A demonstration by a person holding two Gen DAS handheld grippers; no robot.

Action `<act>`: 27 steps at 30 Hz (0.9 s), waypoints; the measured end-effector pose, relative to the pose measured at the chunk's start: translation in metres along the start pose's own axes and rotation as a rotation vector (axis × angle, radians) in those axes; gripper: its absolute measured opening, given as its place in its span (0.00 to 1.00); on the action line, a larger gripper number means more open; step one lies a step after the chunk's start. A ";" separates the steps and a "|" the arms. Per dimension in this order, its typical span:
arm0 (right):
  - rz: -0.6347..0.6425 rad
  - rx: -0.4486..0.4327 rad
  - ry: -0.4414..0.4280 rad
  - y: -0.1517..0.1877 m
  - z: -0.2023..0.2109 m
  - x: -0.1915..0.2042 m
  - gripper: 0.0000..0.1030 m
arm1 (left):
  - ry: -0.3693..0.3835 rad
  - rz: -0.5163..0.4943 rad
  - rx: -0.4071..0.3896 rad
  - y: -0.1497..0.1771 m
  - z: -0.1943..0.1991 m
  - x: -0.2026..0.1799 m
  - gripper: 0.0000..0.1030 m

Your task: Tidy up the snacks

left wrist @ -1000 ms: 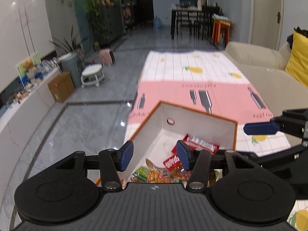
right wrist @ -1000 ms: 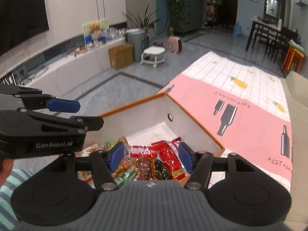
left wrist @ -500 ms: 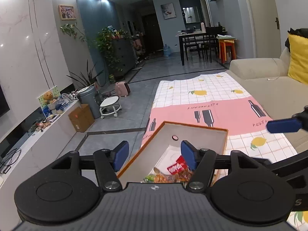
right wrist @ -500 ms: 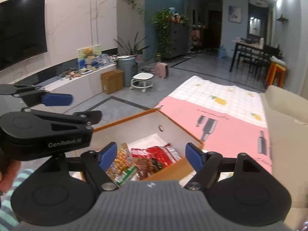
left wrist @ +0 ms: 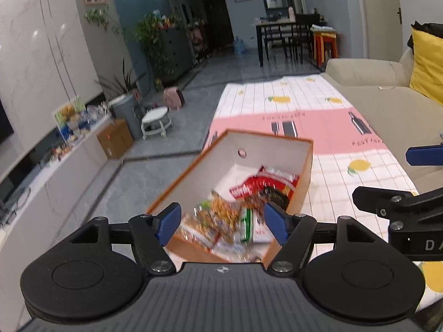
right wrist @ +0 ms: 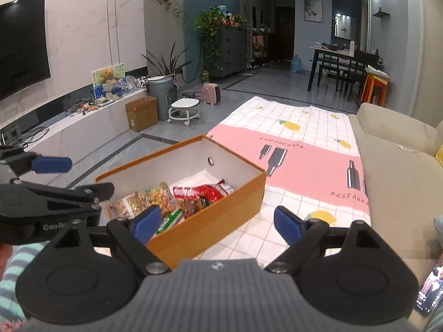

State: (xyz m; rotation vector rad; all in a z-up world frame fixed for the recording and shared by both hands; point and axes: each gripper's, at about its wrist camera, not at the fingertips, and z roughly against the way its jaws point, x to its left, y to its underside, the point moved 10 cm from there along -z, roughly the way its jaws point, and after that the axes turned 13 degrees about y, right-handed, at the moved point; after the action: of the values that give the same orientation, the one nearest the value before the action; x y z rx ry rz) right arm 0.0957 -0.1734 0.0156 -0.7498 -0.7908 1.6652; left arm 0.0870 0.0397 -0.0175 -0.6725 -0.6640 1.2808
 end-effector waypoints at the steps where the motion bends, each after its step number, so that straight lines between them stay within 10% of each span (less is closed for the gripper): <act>1: 0.000 0.008 -0.006 0.004 0.001 -0.002 0.84 | 0.001 0.013 0.019 0.004 -0.003 0.001 0.79; 27: 0.011 0.098 -0.056 0.027 -0.012 0.017 0.84 | -0.011 0.103 0.104 0.033 -0.009 0.008 0.79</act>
State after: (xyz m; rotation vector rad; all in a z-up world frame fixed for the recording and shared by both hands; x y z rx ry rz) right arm 0.0870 -0.1599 -0.0150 -0.6424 -0.7398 1.7279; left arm 0.0747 0.0518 -0.0477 -0.6214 -0.5734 1.4053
